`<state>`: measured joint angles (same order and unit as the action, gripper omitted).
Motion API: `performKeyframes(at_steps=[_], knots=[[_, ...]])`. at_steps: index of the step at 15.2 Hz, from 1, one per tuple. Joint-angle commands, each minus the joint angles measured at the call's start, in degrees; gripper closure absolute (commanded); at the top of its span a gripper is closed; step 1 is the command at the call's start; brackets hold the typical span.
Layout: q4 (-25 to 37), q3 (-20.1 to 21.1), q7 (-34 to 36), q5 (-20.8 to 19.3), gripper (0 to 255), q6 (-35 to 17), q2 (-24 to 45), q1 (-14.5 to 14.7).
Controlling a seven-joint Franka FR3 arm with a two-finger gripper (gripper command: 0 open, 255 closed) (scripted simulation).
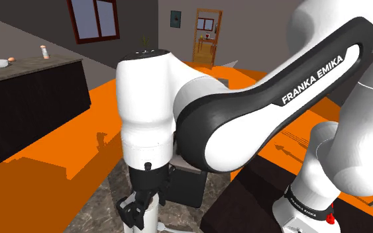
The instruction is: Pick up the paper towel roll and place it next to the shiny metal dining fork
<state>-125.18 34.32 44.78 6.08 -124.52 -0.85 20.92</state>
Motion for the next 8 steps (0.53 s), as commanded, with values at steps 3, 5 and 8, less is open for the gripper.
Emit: performKeyframes(at_steps=[3, 5, 8], knots=[[-1.37, 0.14, 0.7, -1.18, 255, -3.12, 1.98, 0.12], [-2.06, 0.16, 1.08, -1.8, 255, -4.65, 2.98, 0.2], [-2.99, 0.12, 1.72, -2.86, 255, -6.95, 4.59, 0.34]])
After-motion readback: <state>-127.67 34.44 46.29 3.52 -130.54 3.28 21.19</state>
